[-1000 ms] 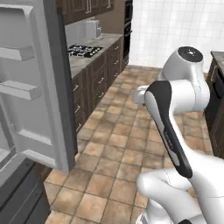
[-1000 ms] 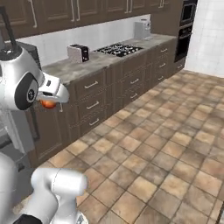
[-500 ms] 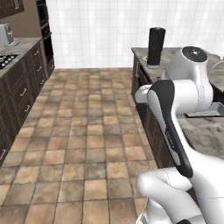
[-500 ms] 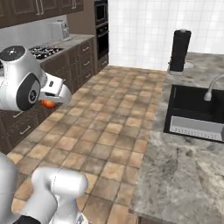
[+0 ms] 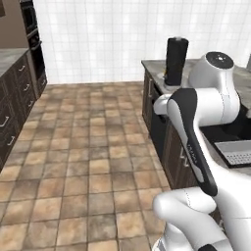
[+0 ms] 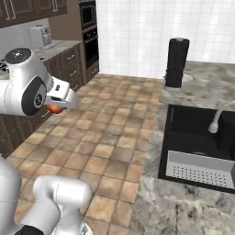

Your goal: Pick the orange and peach from the fridge and place them on the plate next to the blender to make a fruit smoothie.

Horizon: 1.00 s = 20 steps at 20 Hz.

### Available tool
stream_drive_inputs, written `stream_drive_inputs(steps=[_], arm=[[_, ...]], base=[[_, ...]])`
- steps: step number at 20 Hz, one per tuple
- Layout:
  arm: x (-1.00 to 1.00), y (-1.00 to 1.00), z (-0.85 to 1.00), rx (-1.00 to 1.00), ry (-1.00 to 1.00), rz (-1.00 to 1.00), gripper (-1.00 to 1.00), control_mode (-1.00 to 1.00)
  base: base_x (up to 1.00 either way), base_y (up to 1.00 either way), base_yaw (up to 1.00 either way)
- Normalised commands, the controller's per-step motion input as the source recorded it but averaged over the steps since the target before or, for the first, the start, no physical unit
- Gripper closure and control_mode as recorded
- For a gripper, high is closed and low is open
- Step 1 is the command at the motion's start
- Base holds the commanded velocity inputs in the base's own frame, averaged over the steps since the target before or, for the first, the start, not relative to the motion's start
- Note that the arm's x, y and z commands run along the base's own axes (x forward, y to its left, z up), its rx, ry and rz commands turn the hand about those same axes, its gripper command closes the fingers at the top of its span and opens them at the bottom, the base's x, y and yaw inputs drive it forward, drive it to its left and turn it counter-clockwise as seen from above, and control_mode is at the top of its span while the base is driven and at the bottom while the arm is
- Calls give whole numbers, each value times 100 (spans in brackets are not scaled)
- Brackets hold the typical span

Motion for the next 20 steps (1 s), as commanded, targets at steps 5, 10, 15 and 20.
stream_drive_inputs(steps=[5,10,15,20], arm=[[0,0,0,0,0,0,100,100],[0,0,0,0,0,0,100,100],[0,0,0,0,0,0,100,100],[0,0,0,0,0,0,100,100]], base=[[100,0,-10],[100,5,-12],[100,15,-15],[100,43,-23]])
